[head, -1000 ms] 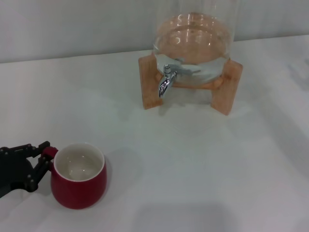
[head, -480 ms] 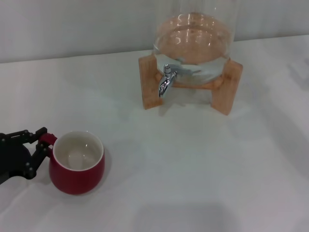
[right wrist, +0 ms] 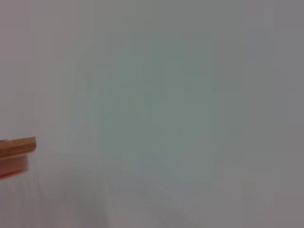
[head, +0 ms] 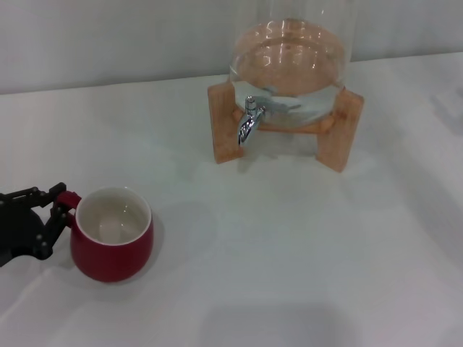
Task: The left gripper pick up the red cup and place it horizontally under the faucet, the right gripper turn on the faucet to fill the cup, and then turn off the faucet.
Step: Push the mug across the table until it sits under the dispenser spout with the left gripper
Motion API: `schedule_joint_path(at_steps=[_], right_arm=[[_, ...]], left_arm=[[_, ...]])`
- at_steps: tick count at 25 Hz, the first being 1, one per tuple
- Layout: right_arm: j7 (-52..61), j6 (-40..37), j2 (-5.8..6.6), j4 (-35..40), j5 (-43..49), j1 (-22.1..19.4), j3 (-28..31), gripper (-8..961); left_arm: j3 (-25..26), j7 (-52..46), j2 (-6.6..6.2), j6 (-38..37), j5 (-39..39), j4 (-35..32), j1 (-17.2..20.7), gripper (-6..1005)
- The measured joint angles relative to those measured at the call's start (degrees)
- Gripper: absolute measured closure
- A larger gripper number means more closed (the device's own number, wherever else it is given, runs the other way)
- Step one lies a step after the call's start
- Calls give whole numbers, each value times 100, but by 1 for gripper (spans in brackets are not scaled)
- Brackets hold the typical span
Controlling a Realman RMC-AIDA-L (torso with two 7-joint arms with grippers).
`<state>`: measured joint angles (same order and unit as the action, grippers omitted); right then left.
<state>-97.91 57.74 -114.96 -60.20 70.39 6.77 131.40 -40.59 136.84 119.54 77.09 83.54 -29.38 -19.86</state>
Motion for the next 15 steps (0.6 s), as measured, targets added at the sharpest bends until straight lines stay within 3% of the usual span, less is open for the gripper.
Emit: schedule_joint_path(at_steps=[15], right_arm=[[0,53,0,0,1,5,-32,322]], left_arm=[[-2,314,-17,-410,232,557,-570,841]])
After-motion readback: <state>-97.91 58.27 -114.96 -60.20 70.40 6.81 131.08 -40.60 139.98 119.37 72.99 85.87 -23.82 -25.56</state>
